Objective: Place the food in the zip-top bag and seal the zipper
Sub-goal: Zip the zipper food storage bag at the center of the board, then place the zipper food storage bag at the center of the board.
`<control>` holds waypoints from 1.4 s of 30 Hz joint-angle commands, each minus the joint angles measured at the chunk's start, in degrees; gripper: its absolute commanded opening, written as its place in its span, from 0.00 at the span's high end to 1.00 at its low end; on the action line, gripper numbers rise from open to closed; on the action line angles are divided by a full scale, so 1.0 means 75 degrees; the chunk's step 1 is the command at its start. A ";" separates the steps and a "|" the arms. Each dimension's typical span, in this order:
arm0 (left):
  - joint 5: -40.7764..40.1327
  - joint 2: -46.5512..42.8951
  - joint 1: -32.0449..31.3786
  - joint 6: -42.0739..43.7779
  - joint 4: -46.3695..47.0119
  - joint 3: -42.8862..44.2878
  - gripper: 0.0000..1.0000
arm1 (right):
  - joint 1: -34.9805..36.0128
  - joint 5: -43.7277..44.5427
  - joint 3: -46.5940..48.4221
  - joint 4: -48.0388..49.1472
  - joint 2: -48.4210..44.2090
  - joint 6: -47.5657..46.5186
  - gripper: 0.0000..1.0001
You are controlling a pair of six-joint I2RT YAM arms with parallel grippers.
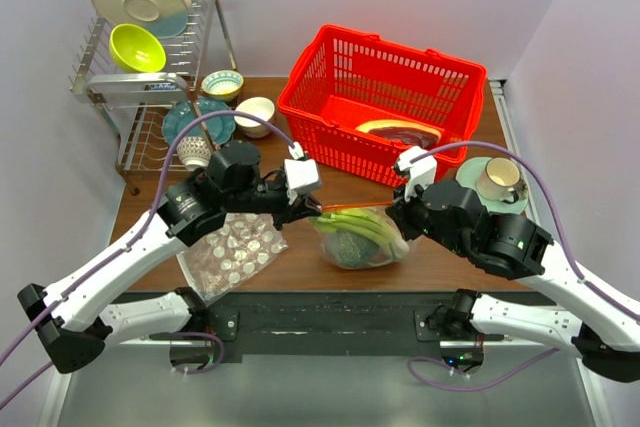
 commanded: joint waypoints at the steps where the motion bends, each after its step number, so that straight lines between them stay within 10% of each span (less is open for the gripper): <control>1: -0.1449 -0.0378 0.0153 -0.0383 -0.1118 -0.0098 1.00 | -0.0221 0.1444 0.0107 -0.0684 -0.0311 -0.0152 1.00; 15: -0.2856 0.1611 0.0748 -0.0524 0.0453 0.0475 1.00 | -0.0525 0.1373 0.0493 0.0909 0.1634 -0.0187 1.00; 26: -0.3358 0.2071 0.1688 -0.0841 0.2034 0.0546 1.00 | -0.2506 -0.0067 0.1335 0.2012 0.2957 -0.0491 0.92; 31: -0.3360 0.2107 0.1724 -0.0957 0.1884 0.0862 0.38 | -0.2589 -0.0442 0.2086 0.1684 0.3182 -0.0491 0.28; 37: -0.3313 0.0773 0.1712 -0.1332 0.1789 0.0582 0.04 | -0.2577 -0.1063 0.1982 0.1661 0.2259 -0.0363 0.16; 42: -0.3547 -0.1031 0.1712 -0.2150 0.1579 -0.0003 0.00 | -0.2589 -0.0725 0.1385 0.1696 0.1098 0.0152 0.01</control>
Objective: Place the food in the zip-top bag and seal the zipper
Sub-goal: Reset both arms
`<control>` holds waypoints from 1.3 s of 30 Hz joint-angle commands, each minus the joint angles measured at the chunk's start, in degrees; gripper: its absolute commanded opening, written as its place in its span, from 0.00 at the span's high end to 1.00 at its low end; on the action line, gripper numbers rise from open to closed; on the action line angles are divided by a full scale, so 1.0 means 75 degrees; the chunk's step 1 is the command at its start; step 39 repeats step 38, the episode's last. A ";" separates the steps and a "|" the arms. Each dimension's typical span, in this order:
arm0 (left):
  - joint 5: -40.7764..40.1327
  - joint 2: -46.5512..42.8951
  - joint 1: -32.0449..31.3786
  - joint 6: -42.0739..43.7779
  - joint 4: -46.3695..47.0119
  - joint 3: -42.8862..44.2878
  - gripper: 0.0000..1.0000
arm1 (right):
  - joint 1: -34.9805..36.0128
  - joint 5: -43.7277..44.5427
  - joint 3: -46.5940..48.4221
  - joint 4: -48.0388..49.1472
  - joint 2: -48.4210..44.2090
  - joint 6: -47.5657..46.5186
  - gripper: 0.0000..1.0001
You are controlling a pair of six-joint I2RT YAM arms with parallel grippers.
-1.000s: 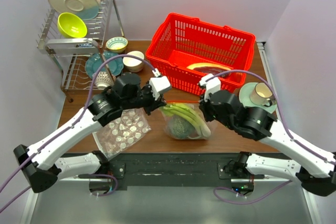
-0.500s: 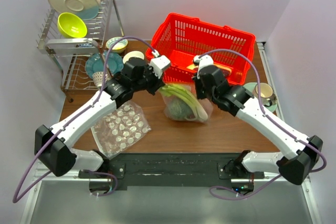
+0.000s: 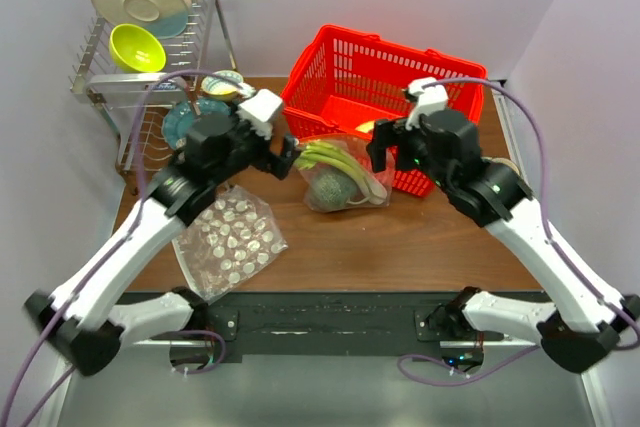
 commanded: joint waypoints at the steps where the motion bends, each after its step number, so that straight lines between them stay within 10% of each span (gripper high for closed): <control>1: -0.0338 -0.1572 -0.0005 -0.0868 0.0066 -0.0400 0.00 | 0.0020 0.0181 -0.0559 0.0049 -0.1347 0.0473 0.02; 21: -0.1218 -0.6836 -0.0005 -0.3060 0.0359 -0.4855 0.00 | 0.0008 0.1482 -0.4451 -0.0712 -0.8064 0.2606 0.01; 39: -0.1019 -0.6918 -0.0004 -0.2884 0.0324 -0.4902 0.00 | 0.0020 0.1565 -0.4136 -0.1146 -0.7165 0.2842 0.01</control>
